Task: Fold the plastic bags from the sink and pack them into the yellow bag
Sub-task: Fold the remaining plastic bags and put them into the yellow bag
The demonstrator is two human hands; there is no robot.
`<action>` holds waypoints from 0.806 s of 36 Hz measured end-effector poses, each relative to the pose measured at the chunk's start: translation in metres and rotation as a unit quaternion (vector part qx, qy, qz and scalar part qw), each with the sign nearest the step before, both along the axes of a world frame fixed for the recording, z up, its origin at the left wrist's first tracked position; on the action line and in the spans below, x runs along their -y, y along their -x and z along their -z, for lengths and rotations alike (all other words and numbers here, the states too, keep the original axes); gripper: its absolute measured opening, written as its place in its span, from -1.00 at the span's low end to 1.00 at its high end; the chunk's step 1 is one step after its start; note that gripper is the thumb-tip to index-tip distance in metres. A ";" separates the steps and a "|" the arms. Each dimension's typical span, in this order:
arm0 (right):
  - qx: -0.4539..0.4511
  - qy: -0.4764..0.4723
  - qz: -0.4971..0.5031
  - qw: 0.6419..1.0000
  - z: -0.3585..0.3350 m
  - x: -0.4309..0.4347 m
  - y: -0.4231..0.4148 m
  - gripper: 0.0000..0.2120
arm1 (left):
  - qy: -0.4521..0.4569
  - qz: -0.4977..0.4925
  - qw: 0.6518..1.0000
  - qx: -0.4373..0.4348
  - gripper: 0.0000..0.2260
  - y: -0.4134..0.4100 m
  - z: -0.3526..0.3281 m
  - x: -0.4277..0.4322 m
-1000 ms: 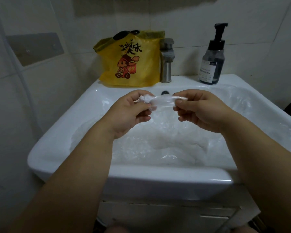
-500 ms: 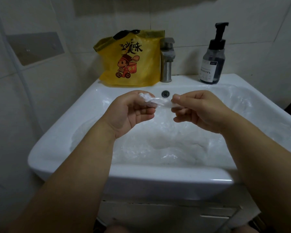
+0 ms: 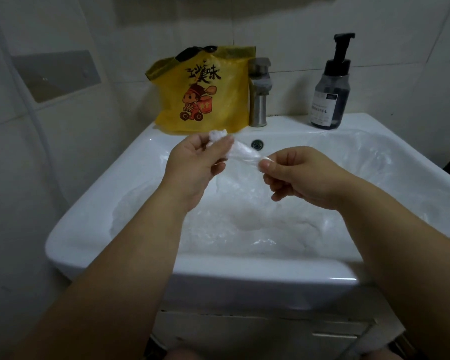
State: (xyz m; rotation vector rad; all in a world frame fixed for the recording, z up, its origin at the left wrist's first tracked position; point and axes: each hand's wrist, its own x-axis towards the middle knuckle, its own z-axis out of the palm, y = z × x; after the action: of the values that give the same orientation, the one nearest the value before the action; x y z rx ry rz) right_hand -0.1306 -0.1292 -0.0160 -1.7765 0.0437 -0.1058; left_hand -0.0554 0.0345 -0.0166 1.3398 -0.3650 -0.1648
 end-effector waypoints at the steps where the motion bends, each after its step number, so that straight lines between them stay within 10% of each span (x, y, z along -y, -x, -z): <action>1: 0.010 -0.002 0.000 1.000 0.001 -0.002 -0.001 -0.81 | 0.022 0.007 1.000 -0.012 -0.89 0.001 -0.001 0.001; 8: 0.046 -0.043 -0.025 0.998 0.005 -0.022 -0.006 -0.80 | -0.189 0.211 0.959 0.029 -0.56 0.012 0.015 0.016; 29: -0.048 -0.055 -0.060 0.996 0.001 -0.020 -0.006 -0.81 | -0.102 -0.168 0.980 -0.009 -0.81 -0.005 0.002 0.015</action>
State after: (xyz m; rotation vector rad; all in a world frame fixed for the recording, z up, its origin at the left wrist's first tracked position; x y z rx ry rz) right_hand -0.1250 -0.1095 -0.0172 -1.6698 0.0123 0.0680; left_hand -0.0503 0.0195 -0.0186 1.5819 -0.1040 0.0697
